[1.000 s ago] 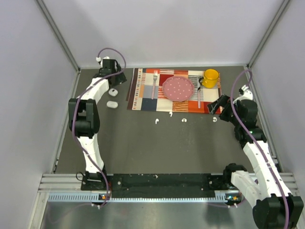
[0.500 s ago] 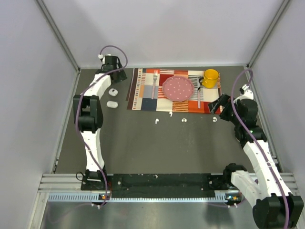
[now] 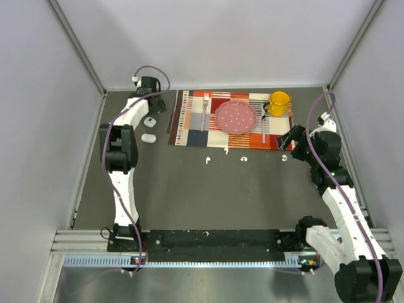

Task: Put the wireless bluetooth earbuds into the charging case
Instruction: Pick up the charging case from the corner of the board.

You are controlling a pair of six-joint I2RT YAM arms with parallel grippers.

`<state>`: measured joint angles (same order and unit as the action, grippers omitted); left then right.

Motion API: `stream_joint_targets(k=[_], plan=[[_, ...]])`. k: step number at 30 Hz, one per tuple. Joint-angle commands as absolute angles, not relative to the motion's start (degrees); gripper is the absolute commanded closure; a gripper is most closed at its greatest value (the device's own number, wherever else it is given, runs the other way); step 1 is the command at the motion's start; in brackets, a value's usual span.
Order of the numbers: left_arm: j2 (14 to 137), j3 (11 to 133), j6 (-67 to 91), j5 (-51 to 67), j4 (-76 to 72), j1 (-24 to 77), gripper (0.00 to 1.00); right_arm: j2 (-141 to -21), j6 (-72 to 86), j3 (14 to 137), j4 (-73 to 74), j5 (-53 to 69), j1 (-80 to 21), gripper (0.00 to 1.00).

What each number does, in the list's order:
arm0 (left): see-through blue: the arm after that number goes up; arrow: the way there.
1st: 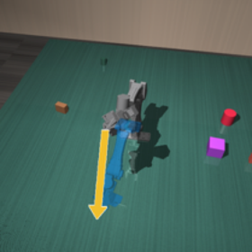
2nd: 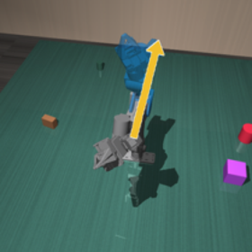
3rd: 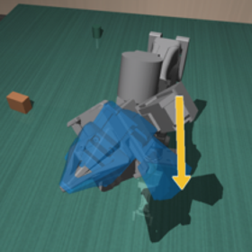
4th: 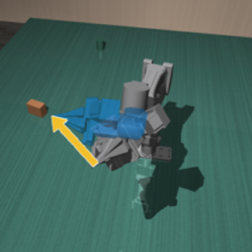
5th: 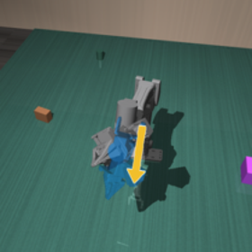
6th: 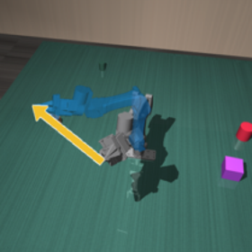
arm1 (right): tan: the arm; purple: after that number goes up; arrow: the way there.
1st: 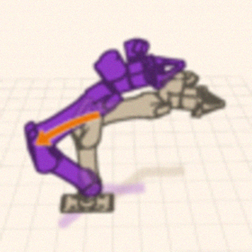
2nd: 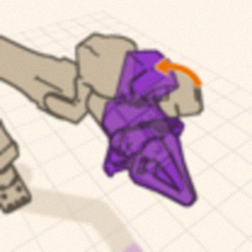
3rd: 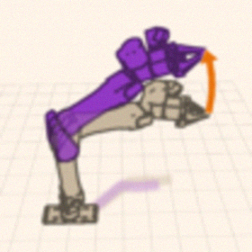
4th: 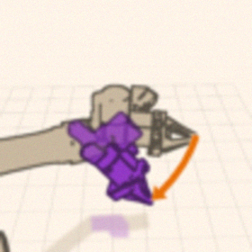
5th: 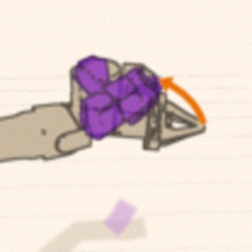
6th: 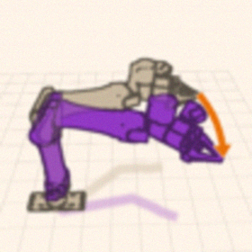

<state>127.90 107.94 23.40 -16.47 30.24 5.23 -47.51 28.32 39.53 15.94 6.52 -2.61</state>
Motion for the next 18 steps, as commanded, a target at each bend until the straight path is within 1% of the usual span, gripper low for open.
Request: stream_joint_targets(k=[1, 10, 18], plan=[[128.06, 108.90, 21.62, -19.42, 31.73, 5.10, 0.10, -47.02, 28.39, 42.28, 15.38, 5.54, -2.90, 0.01], [129.55, 109.51, 23.38, -15.04, 31.64, 4.31, 0.11, -47.46, 28.74, 42.28, 15.47, 5.54, -2.99, 0.01], [132.71, 113.55, 24.52, -13.36, 35.95, 3.08, 0.12, -48.51, 28.65, 42.45, 15.64, 5.19, -2.99, 0.01]])
